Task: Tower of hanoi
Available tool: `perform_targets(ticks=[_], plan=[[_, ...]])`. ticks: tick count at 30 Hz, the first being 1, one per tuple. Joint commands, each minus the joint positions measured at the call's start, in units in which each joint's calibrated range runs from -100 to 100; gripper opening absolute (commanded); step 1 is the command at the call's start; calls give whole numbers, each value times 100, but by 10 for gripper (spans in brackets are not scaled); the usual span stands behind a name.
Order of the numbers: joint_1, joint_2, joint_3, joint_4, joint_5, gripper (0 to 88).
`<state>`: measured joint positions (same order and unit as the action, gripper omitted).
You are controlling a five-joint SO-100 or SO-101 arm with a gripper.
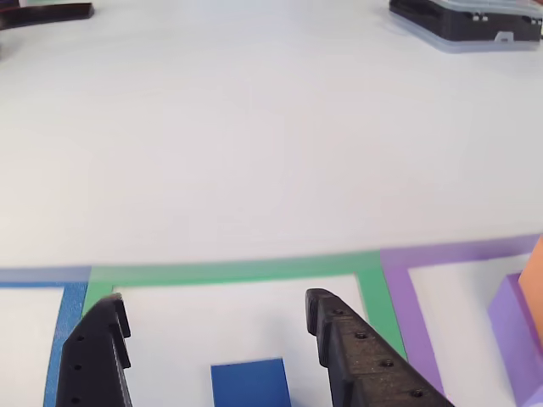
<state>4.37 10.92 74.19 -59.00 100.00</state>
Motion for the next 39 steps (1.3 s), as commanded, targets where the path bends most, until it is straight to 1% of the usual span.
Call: perform_targets(ticks=[1, 3, 8, 10, 15, 17, 19, 22, 28, 32, 39], plan=[[138, -1941, 73, 1356, 0, 206], [237, -2790, -27, 2473, 0, 172], [527, -4649, -627, 5645, 0, 32], [664, -5282, -872, 6819, 0, 1], [1122, -6388, -1863, 9636, 0, 0], [1305, -6532, -2544, 10720, 0, 0], [1496, -6524, -3271, 11578, 0, 0], [1785, -6476, -4216, 12549, 0, 0], [2319, -6140, -5979, 13974, 0, 0], [2639, -5939, -6797, 14621, 0, 0], [2845, -5771, -7606, 15180, 0, 0]])
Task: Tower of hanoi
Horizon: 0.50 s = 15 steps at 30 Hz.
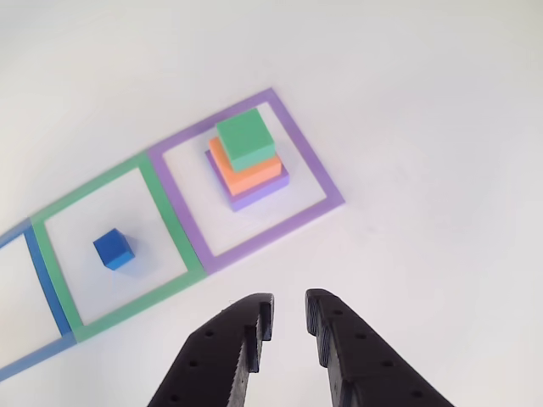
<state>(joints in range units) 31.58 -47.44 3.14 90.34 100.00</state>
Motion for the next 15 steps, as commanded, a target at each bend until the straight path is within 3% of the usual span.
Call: perform_targets(ticks=[1, 7, 13, 15], plan=[[147, 64, -509, 261, 0, 0], [292, -104, 336, -184, 0, 24], [559, -657, 2526, -2005, 0, 202], [566, -737, 3134, -2644, 0, 222]])
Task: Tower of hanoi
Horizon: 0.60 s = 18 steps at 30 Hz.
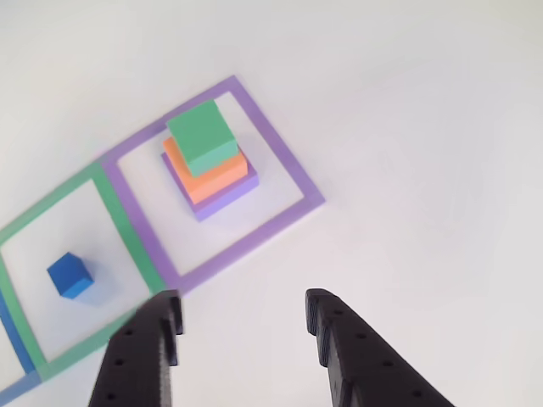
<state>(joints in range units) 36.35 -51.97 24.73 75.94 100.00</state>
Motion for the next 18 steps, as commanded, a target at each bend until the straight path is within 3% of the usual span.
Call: perform_targets(ticks=[1, 7, 18], plan=[[98, -291, 1230, -1479, 0, 232], [60, -299, 2647, -3276, 0, 262], [-100, 830, 4819, -7590, 0, 278]])
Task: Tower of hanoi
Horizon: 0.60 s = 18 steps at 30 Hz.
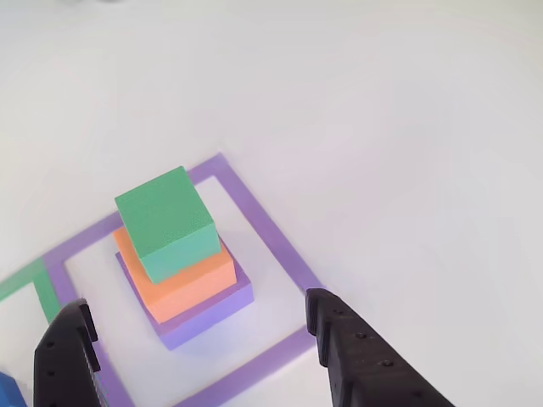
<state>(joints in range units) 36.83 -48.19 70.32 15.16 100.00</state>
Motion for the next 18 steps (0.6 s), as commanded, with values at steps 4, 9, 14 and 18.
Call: perform_targets(ticks=[4, 9, 14, 18], plan=[[-286, 1198, 460, -2685, 0, 286], [-507, 2023, 487, -3818, 0, 305], [-614, 2744, 433, -4692, 0, 319], [-553, 3081, 278, -4887, 0, 331]])
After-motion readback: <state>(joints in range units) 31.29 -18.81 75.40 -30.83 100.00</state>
